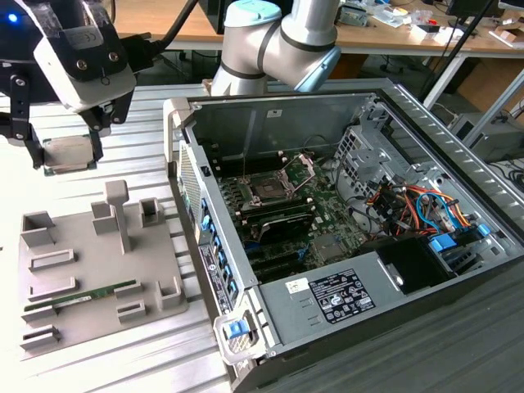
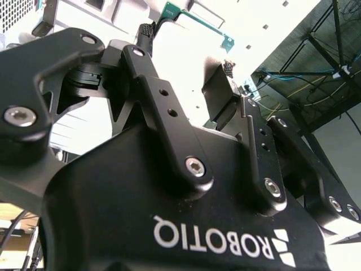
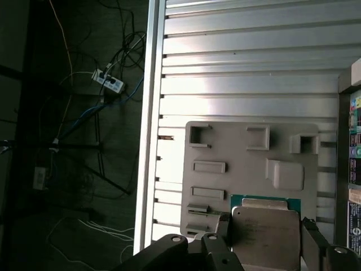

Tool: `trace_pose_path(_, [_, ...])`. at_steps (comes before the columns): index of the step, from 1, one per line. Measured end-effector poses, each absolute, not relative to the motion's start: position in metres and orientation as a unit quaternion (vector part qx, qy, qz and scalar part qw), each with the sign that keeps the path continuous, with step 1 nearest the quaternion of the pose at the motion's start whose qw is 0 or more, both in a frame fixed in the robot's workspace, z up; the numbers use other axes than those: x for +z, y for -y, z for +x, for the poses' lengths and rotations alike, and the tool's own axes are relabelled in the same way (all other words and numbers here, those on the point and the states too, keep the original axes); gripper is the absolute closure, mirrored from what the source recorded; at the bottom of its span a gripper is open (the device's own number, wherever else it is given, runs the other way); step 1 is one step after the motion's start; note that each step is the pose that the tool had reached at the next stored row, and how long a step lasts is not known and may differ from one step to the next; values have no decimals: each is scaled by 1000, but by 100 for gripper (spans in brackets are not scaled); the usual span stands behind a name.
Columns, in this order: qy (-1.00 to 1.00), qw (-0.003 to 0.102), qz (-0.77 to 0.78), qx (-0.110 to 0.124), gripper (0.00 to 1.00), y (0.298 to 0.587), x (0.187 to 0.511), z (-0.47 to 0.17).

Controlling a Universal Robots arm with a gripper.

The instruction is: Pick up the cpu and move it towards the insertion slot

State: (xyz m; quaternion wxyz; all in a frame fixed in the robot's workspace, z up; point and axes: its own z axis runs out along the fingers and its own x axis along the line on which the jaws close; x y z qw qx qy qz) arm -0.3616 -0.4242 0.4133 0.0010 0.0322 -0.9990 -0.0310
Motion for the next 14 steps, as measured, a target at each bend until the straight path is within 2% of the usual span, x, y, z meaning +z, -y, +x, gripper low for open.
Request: trace_pose_path(14, [999,1,32,-31,45,424,413,-355])
